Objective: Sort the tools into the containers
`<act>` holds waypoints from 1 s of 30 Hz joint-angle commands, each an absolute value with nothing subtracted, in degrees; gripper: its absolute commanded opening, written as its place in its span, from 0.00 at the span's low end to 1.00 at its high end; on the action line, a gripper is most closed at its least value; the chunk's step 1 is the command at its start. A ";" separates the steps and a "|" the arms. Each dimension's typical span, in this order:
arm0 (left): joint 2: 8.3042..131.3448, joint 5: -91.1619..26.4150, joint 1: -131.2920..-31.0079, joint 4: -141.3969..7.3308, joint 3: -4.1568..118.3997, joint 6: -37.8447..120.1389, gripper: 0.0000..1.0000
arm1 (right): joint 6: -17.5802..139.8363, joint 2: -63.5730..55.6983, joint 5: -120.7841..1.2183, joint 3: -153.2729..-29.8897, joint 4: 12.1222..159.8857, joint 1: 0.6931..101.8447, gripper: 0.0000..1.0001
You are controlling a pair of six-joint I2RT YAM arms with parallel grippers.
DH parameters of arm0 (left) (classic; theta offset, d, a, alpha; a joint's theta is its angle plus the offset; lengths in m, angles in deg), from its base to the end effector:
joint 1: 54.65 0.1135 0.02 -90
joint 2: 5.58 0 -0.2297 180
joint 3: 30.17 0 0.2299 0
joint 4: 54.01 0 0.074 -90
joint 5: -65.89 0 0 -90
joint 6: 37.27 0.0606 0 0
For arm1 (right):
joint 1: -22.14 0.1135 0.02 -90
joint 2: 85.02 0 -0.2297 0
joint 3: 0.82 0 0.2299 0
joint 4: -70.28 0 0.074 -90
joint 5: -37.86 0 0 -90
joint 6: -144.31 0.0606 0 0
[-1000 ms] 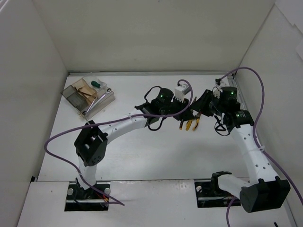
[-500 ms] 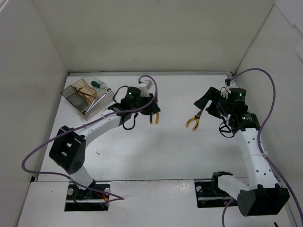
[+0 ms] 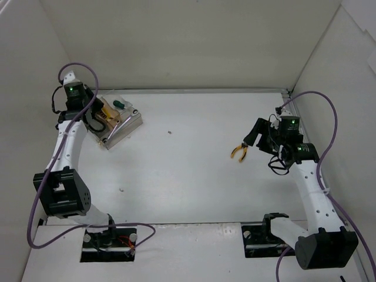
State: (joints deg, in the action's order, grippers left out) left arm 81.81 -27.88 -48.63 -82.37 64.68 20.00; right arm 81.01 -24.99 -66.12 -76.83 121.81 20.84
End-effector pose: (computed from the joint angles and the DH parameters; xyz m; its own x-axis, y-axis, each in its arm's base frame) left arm 0.3615 0.0341 0.3248 -0.2749 -0.5715 -0.7732 -0.2285 0.8200 -0.5248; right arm 0.2346 0.0093 0.2986 -0.5977 0.4497 -0.6637 0.1053 0.8647 0.4911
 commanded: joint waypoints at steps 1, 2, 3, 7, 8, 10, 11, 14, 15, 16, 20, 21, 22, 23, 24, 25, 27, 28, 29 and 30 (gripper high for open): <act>84.85 -27.01 -45.26 -84.86 71.68 20.47 0.00 | 79.28 -25.52 -62.87 -76.94 120.04 20.30 0.71; 87.21 -27.45 -43.68 -85.39 72.74 20.47 0.00 | 79.01 -25.34 -62.43 -76.77 120.21 20.38 0.71; 88.27 -27.19 -43.06 -86.18 73.80 20.82 0.00 | 78.92 -25.25 -62.16 -76.59 120.21 20.30 0.71; 93.73 -28.33 -39.98 -86.98 78.11 20.30 0.00 | 78.31 -24.64 -60.67 -75.45 120.30 20.30 0.71; 95.47 -28.59 -38.93 -86.72 78.46 20.21 0.00 | 78.22 -24.38 -60.67 -75.10 120.21 20.38 0.71; 97.07 -29.29 -38.30 -86.28 79.69 20.47 0.00 | 78.31 -24.02 -60.58 -74.66 120.30 20.56 0.71; 98.73 -29.65 -37.43 -85.93 80.13 20.64 0.00 | 78.22 -23.50 -60.58 -74.66 120.30 20.39 0.71; 102.15 -30.70 -36.11 -86.44 82.68 21.00 0.00 | 78.57 -22.10 -60.05 -75.10 120.13 20.39 0.71; 102.96 -30.70 -36.11 -86.45 83.99 21.26 0.00 | 78.66 -21.57 -59.79 -75.27 120.30 20.38 0.71; 104.62 -30.70 -36.11 -86.63 84.53 21.52 0.00 | 78.66 -21.21 -59.79 -75.45 120.13 20.56 0.71; 107.70 -31.06 -35.58 -85.75 86.20 22.05 0.00 | 78.83 -18.84 -59.96 -76.33 120.13 20.38 0.71; 108.14 -31.49 -35.58 -85.40 86.38 22.05 0.00 | 78.92 -18.49 -60.05 -76.68 120.13 20.38 0.71; 108.93 -31.76 -35.58 -84.70 86.64 21.97 0.00 | 79.10 -17.96 -59.97 -76.68 120.13 20.30 0.71; 109.11 -31.76 -35.58 -84.26 86.64 21.88 0.00 | 79.10 -17.78 -59.96 -76.77 120.04 20.38 0.71; 109.38 -31.93 -35.58 -83.91 86.64 21.62 0.00 | 79.19 -17.61 -59.79 -76.77 119.95 20.38 0.71; 109.99 -32.02 -35.58 -83.21 86.82 21.53 0.00 | 79.19 -17.26 -59.70 -76.68 120.04 20.38 0.71; 110.61 -31.94 -35.58 -82.76 87.17 21.35 0.00 | 79.10 -16.82 -59.44 -76.59 120.12 20.39 0.71; 111.22 -31.85 -35.58 -82.24 87.34 21.26 0.00 | 79.01 -16.55 -59.44 -76.50 120.13 20.38 0.70; 111.57 -31.93 -35.06 -82.15 87.78 21.17 0.00 | 79.10 -16.38 -59.44 -76.42 120.04 20.38 0.71; 112.19 -31.93 -35.05 -81.88 87.78 21.09 0.00 | 79.19 -16.38 -59.44 -76.42 120.12 20.38 0.71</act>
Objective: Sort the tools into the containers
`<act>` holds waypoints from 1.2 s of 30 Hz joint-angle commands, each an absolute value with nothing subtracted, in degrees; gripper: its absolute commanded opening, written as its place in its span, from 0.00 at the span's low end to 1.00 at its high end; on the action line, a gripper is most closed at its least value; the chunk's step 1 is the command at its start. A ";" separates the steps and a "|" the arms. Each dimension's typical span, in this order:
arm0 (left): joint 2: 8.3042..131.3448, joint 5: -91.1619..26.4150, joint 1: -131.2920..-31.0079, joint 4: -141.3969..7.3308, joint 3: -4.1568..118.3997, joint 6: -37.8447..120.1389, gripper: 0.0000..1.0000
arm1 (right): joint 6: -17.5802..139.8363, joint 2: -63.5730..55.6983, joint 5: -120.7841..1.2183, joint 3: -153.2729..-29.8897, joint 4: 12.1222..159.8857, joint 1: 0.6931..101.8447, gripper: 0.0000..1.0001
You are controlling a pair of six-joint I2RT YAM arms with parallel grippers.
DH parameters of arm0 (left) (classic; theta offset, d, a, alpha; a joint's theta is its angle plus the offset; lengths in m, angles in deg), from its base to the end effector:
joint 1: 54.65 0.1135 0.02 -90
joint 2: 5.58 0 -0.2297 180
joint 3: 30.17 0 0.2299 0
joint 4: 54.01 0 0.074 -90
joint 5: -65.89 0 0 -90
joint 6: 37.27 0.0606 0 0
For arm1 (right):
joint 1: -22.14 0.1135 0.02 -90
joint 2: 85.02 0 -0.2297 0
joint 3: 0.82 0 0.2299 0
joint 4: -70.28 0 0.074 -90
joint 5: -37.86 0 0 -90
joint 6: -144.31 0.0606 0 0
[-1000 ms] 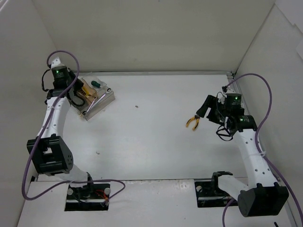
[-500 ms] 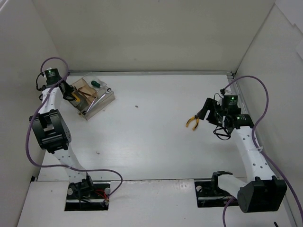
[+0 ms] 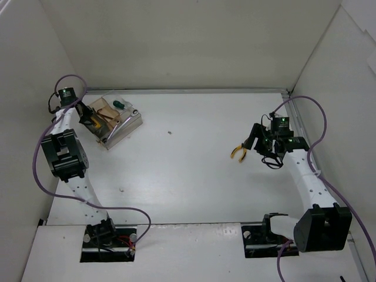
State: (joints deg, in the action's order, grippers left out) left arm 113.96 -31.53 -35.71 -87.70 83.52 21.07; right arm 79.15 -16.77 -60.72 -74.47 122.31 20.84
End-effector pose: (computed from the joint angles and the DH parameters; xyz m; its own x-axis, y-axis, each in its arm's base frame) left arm 0.4427 0.1436 0.2045 -0.3930 -0.6851 -0.6133 -0.5098 0.7174 -0.4748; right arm 0.2559 0.0032 0.2511 -0.6931 0.4312 -0.5776 0.2327 0.8923 0.3869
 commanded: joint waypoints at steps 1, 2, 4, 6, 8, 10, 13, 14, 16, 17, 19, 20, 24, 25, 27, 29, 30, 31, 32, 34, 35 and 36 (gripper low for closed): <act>112.45 -31.93 -35.05 -81.62 87.70 20.83 0.00 | 79.19 -16.20 -59.44 -76.42 120.04 20.30 0.71; 112.63 -31.76 -35.05 -81.53 87.87 20.47 0.00 | 79.10 -16.03 -59.35 -76.59 120.12 20.47 0.70; 113.33 -31.76 -35.05 -81.18 87.70 20.30 0.00 | 79.10 -15.76 -59.35 -76.59 120.04 20.47 0.71; 113.86 -31.93 -35.05 -81.00 87.78 19.86 0.00 | 78.92 -15.67 -59.26 -76.59 120.12 20.47 0.70; 114.56 -32.11 -35.05 -81.00 87.87 19.51 0.03 | 79.01 -15.67 -59.09 -76.50 120.04 20.39 0.71; 114.83 -32.11 -35.05 -81.18 87.79 18.98 0.09 | 78.75 -15.67 -59.09 -76.24 120.21 20.30 0.71; 114.22 -32.11 -35.05 -81.00 87.35 18.71 0.20 | 78.49 -15.67 -58.74 -76.06 120.13 20.38 0.71; 113.87 -32.02 -35.05 -80.92 86.74 18.71 0.21 | 78.48 -15.67 -58.65 -76.06 120.13 20.38 0.71; 112.55 -31.76 -35.05 -80.83 85.94 18.71 0.29 | 78.40 -15.76 -58.21 -76.06 120.13 20.39 0.71; 112.11 -31.50 -35.05 -80.83 85.68 18.89 0.33 | 78.48 -15.76 -57.95 -76.06 120.13 20.38 0.70; 110.27 -30.97 -35.05 -80.83 84.80 19.15 0.44 | 78.48 -15.94 -57.24 -76.15 120.13 20.39 0.71; 109.13 -30.71 -35.05 -80.83 84.45 19.24 0.48 | 78.40 -15.94 -57.07 -76.15 120.13 20.38 0.71; 106.22 -30.70 -35.05 -80.91 83.48 19.42 0.64 | 78.75 -15.94 -55.66 -76.24 120.13 20.39 0.71; 105.43 -30.70 -35.57 -80.83 82.96 19.33 0.67 | 79.01 -15.85 -54.96 -76.59 120.13 20.38 0.71; 102.62 -30.62 -36.27 -80.83 82.51 19.77 0.75 | 79.71 -15.32 -54.08 -77.20 120.04 20.47 0.70; 99.82 -30.88 -37.68 -80.83 82.07 21.08 0.84 | 80.24 -14.19 -52.32 -78.25 120.04 20.38 0.70; 99.10 -31.05 -38.38 -81.00 82.07 21.70 0.87 | 81.20 -13.66 -50.49 -78.70 119.95 20.38 0.70; 98.05 -31.14 -40.22 -81.18 82.07 22.31 0.91 | 81.82 -13.04 -49.69 -79.57 119.78 20.38 0.70; 96.39 -30.80 -41.54 -81.53 81.98 24.23 0.99 | 82.43 -11.82 -48.90 -80.01 119.60 20.47 0.70; 94.54 -30.44 -44.18 -82.23 81.72 26.44 1.00 | 84.28 -10.23 -46.79 -81.68 119.25 20.65 0.70; 93.83 -29.57 -47.24 -83.62 81.63 28.19 1.00 | 84.98 -8.31 -45.82 -82.21 119.07 20.73 0.70; 93.21 -29.30 -48.92 -83.81 80.67 29.25 1.00 | 86.12 -7.33 -44.16 -82.91 118.90 20.91 0.71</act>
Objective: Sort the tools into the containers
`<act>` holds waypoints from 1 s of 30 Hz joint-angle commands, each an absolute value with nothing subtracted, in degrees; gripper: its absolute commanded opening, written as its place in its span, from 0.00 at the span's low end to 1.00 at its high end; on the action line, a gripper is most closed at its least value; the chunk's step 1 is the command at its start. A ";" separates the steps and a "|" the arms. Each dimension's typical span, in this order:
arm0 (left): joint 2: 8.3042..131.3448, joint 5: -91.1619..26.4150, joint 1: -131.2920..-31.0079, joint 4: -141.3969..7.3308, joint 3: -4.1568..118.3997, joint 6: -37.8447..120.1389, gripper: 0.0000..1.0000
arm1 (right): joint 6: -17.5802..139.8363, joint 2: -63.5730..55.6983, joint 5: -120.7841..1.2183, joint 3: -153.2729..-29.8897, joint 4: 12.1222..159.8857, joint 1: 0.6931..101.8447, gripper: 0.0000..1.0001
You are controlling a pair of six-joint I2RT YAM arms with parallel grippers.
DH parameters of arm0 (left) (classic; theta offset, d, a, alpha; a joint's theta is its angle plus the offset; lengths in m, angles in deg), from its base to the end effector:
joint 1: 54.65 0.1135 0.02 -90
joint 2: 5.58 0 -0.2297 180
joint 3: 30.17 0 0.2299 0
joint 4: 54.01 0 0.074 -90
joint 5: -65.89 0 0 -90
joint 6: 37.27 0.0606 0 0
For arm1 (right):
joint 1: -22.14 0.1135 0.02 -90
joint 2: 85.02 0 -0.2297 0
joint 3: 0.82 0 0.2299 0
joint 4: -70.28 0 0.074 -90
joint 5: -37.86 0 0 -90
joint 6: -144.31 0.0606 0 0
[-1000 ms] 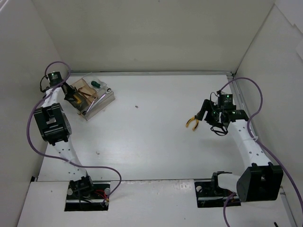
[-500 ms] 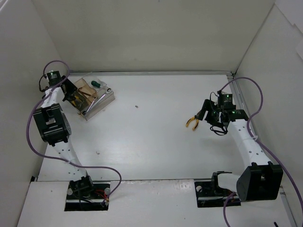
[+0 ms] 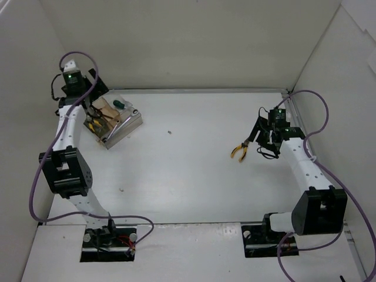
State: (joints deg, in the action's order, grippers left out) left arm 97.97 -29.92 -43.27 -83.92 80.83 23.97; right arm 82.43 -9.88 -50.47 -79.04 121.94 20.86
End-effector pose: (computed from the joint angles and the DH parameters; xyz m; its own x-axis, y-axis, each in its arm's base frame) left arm 0.4187 0.0780 0.3153 -0.2780 -0.5442 -0.7915 -0.2719 0.8349 -0.4785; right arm 0.2796 -0.0080 0.2470 -0.6416 0.4856 -0.5938 0.3900 0.8731 0.2925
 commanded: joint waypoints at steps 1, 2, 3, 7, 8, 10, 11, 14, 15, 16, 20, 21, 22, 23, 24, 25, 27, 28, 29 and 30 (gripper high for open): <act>92.08 -27.82 -50.50 -84.25 80.14 30.48 1.00 | 86.74 -6.28 -43.36 -84.40 118.89 21.09 0.71; 90.59 -26.59 -53.74 -85.56 78.48 31.88 1.00 | 87.70 -2.79 -42.13 -86.15 118.89 21.35 0.71; 90.57 -26.57 -55.34 -86.01 77.42 32.42 1.00 | 88.06 -2.75 -41.60 -86.17 118.89 21.35 0.72; 85.57 -25.25 -62.02 -86.89 70.48 32.95 1.00 | 90.96 4.34 -41.07 -90.12 118.90 21.79 0.72; 84.86 -25.43 -64.30 -86.72 67.86 33.13 1.00 | 92.36 5.50 -40.37 -90.82 118.89 22.05 0.72; 83.29 -25.78 -66.07 -86.89 65.73 33.13 1.00 | 93.42 9.44 -39.40 -92.93 118.98 22.40 0.71; 82.93 -26.22 -66.86 -87.15 64.33 33.04 1.00 | 93.95 10.77 -38.61 -93.81 118.90 23.01 0.70; 82.22 -27.80 -69.50 -88.38 63.09 32.69 1.00 | 95.00 15.87 -38.34 -96.45 118.98 23.20 0.69; 82.05 -27.89 -70.81 -88.65 62.83 32.86 1.00 | 95.09 17.10 -38.34 -97.59 118.98 23.20 0.69; 81.70 -27.98 -71.52 -88.56 62.48 32.95 1.00 | 95.27 19.46 -38.34 -98.03 118.90 23.20 0.69; 81.69 -28.59 -73.28 -89.09 61.77 33.92 1.00 | 95.36 24.40 -39.66 -100.41 118.90 25.22 0.67; 81.87 -28.86 -73.28 -89.26 61.77 33.92 1.00 | 95.27 25.19 -39.57 -101.37 118.89 25.22 0.66; 81.87 -29.73 -73.28 -89.26 61.51 34.01 1.00 | 95.36 26.68 -39.23 -101.81 118.98 25.39 0.65; 81.87 -30.17 -73.28 -89.18 61.24 33.92 1.00 | 95.36 27.30 -39.05 -102.25 118.98 25.31 0.65; 81.61 -30.87 -73.28 -89.09 60.98 34.01 1.00 | 95.36 28.61 -38.87 -103.21 118.98 25.31 0.65; 81.69 -30.97 -73.28 -89.17 60.89 33.92 1.00 | 95.01 29.32 -38.87 -103.66 118.98 25.39 0.64; 81.69 -31.58 -73.28 -89.17 60.54 33.92 1.00 | 94.92 30.81 -38.87 -104.63 119.07 25.48 0.62; 81.61 -31.76 -73.28 -89.26 60.36 33.92 1.00 | 95.01 30.91 -38.78 -104.54 119.16 25.39 0.62; 81.52 -32.11 -73.28 -89.09 60.28 33.83 1.00 | 95.09 31.00 -38.70 -103.93 119.07 25.57 0.61; 81.43 -32.28 -73.28 -88.91 60.19 33.74 1.00 | 95.18 31.17 -38.61 -103.49 119.16 25.57 0.61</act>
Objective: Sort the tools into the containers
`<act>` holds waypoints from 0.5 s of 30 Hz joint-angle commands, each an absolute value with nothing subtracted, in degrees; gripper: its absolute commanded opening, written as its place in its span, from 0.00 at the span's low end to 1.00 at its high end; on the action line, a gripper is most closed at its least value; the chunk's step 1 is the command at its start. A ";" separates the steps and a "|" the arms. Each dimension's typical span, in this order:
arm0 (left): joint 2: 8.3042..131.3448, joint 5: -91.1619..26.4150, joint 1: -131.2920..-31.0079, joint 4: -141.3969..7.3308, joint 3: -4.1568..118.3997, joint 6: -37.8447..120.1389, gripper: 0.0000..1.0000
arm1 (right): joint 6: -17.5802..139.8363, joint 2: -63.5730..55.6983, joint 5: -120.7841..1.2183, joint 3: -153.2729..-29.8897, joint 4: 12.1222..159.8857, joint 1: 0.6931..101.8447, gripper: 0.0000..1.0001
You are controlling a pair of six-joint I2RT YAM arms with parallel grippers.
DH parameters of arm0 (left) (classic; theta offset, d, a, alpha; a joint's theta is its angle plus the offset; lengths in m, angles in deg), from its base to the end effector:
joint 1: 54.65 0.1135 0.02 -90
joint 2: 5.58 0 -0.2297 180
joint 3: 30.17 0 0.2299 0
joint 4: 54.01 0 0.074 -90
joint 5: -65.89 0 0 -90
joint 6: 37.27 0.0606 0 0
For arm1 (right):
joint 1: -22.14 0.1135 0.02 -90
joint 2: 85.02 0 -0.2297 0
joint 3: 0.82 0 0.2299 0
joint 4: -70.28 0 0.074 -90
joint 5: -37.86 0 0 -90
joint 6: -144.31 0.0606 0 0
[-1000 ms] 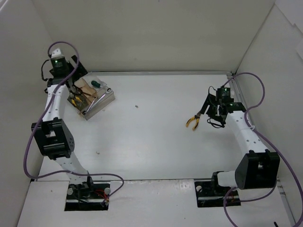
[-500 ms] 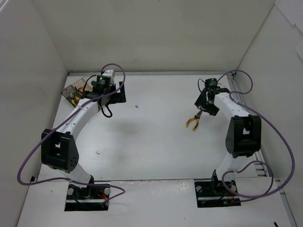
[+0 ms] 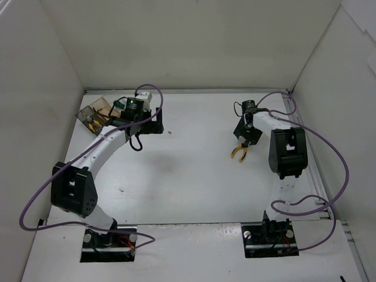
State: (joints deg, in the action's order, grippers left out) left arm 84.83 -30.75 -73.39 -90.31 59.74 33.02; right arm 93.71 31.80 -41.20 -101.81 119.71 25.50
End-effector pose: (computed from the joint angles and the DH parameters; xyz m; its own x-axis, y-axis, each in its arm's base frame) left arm 0.3377 -0.1220 0.2608 -0.6712 -0.1260 -0.7305 0.1916 0.9224 -0.3353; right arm 0.4007 0.0120 0.1345 -0.6868 0.5839 -0.4328 0.5923 0.7948 0.1324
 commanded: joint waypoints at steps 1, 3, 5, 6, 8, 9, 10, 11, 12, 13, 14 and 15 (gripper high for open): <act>81.34 -32.55 -73.28 -88.91 60.10 33.83 1.00 | 95.01 31.17 -38.61 -103.14 119.07 25.48 0.61; 81.34 -33.16 -73.28 -88.74 60.10 33.83 1.00 | 95.01 31.44 -38.69 -102.00 119.16 25.66 0.60; 81.52 -33.69 -73.28 -88.74 60.10 33.74 1.00 | 95.09 31.17 -38.87 -100.68 119.34 25.57 0.60; 81.60 -33.87 -73.28 -88.56 60.19 33.74 1.00 | 95.09 31.17 -38.87 -100.24 119.25 25.48 0.58; 82.13 -34.48 -73.28 -88.56 60.27 33.57 1.00 | 94.83 31.44 -38.78 -99.62 119.42 25.48 0.55; 82.13 -34.74 -73.28 -88.47 60.45 33.48 1.00 | 94.57 31.44 -38.70 -99.45 119.34 25.57 0.50; 82.39 -34.92 -73.28 -88.30 60.36 33.30 1.00 | 94.48 31.35 -38.69 -99.10 119.33 25.57 0.45; 82.40 -35.36 -73.28 -88.12 60.36 33.22 1.00 | 94.22 31.35 -38.69 -99.00 119.42 25.57 0.41; 82.48 -35.54 -73.28 -88.21 60.54 33.13 1.00 | 94.13 31.18 -38.96 -98.74 119.42 25.48 0.30; 82.40 -35.89 -73.28 -88.21 60.63 33.13 1.00 | 93.95 31.09 -39.13 -98.57 119.42 25.39 0.23; 82.40 -36.06 -73.81 -88.04 60.71 33.21 1.00 | 93.43 31.09 -39.40 -98.39 119.60 25.39 0.09; 82.31 -36.15 -73.81 -88.03 60.89 33.30 1.00 | 92.99 31.17 -40.01 -98.56 119.60 25.22 0.01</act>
State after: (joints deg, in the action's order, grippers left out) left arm 84.76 -34.75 -73.41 -90.33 59.19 33.00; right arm 93.40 31.56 -39.93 -100.37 118.60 25.48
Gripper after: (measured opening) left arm 0.996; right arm 0.188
